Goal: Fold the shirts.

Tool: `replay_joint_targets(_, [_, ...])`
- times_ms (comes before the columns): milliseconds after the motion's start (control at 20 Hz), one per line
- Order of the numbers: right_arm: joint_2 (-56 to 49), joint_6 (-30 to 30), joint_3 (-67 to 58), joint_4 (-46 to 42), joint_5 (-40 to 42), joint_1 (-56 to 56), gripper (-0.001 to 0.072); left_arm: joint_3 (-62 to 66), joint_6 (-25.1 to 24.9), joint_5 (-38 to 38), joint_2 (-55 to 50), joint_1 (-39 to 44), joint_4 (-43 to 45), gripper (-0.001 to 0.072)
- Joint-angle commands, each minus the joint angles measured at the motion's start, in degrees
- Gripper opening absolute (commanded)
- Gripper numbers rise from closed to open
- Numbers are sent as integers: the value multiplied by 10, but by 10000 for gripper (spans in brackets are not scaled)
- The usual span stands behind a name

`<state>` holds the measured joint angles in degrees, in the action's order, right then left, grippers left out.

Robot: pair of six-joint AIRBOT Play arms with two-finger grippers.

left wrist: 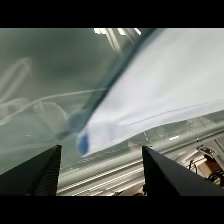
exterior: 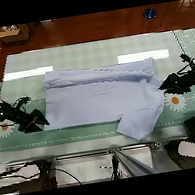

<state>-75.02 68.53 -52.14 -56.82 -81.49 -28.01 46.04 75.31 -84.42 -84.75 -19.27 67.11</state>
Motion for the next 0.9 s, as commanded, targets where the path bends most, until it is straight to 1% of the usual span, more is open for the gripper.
replay_joint_targets(0, [29, 2, 0, -7, 5, -1, 507, -1, 18, 60, -21, 56, 2, 574])
replay_joint_targets(50, [35, 5, 0, -8, 4, -3, 507, -1, 19, 70, -23, 67, 2, 383])
replay_joint_targets(100, [41, 7, 0, -9, 0, -9, 507, -1, 19, 80, -23, 72, 2, 102])
replay_joint_targets(150, [46, 8, 1, -21, -10, -17, 507, -1, 19, 81, -22, 71, 2, 48])
replay_joint_targets(200, [54, 11, 11, -53, -17, -26, 507, -1, 15, 78, -22, 68, 2, 37])
replay_joint_targets(250, [66, 26, 34, -90, -11, -38, 507, -1, 5, 75, -21, 63, 2, 24])
replay_joint_targets(300, [80, 35, 63, -102, -3, -51, 507, -1, 2, 73, -20, 56, 2, 24])
replay_joint_targets(450, [124, 24, 158, -55, 20, -68, 507, -1, -8, 73, -20, 42, 1, 24])
replay_joint_targets(550, [144, 21, 204, -54, 28, -66, 507, -1, -11, 73, -20, 39, -1, 24])
replay_joint_targets(750, [158, 21, 250, -52, 46, -66, 507, -1, -23, 73, -20, 38, -1, 24])
replay_joint_targets(850, [158, 21, 268, -31, 55, -66, 505, -1, -24, 73, -20, 38, -3, 24])
